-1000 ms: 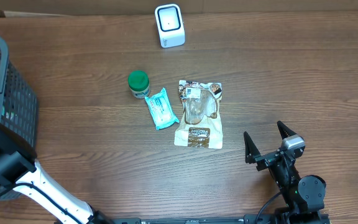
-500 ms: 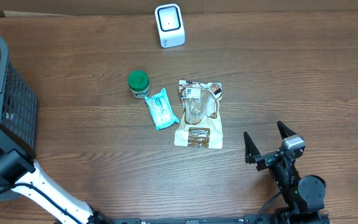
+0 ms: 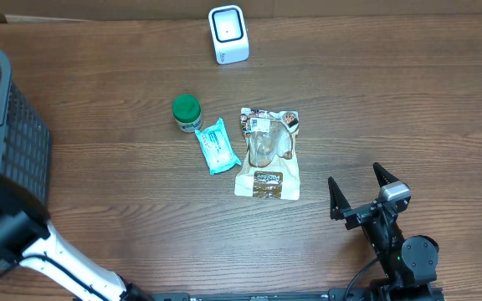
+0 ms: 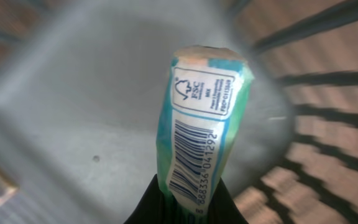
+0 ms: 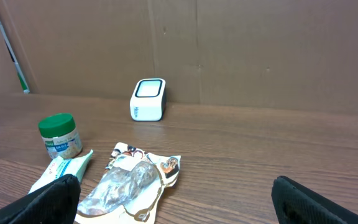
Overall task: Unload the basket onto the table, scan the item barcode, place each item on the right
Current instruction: 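Reach the left gripper into the basket and grasp the small tissue pack, then carry the tissue pack out and drop it below the teal packet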
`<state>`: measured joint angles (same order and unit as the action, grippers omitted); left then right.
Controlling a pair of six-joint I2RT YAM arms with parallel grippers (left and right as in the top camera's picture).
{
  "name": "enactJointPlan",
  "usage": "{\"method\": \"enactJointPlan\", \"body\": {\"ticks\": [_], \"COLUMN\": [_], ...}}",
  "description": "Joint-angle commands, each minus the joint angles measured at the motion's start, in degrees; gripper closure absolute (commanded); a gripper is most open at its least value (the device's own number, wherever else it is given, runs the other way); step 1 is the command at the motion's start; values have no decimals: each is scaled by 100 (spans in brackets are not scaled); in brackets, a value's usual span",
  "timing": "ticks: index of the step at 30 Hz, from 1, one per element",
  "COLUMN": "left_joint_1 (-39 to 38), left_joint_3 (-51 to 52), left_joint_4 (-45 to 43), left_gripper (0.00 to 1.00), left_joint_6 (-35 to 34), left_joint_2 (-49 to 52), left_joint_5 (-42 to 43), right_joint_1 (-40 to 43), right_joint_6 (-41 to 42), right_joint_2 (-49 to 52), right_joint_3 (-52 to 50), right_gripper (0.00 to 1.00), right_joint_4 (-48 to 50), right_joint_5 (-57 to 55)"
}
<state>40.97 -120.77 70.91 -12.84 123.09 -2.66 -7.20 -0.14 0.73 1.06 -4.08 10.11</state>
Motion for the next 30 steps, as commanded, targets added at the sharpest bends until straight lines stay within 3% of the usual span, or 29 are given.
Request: {"method": "enactJointPlan", "body": {"ticks": [1, 9, 14, 19, 23, 30], "left_joint_1": [26, -264, -1386, -2900, -3762, -4850], "left_joint_3": [-632, -743, -673, -262, 621, 2695], "left_joint_4": [63, 603, 1445, 1899, 1685, 315], "left_gripper": [96, 96, 96, 96, 96, 96], "left_joint_6": [-164, -256, -20, 0, 2, 107], "left_joint_2": [-1408, -3471, -4113, -4107, -4035, -3696], "left_joint_5": [509, 1904, 1851, 1392, 1209, 1279], "right_joint_1": [20, 20, 20, 20, 20, 20], "right_joint_6": [17, 15, 17, 15, 15, 15], "right_joint_2": [-57, -57, -57, -57, -57, -57], "right_joint_3": [-59, -59, -59, -59, -59, -59], "right_gripper": [0, 0, 0, 0, 0, 0], "right_joint_4": [31, 31, 33, 31, 31, 31], "right_joint_5": [-2, -2, 0, 0, -2, -2]}}
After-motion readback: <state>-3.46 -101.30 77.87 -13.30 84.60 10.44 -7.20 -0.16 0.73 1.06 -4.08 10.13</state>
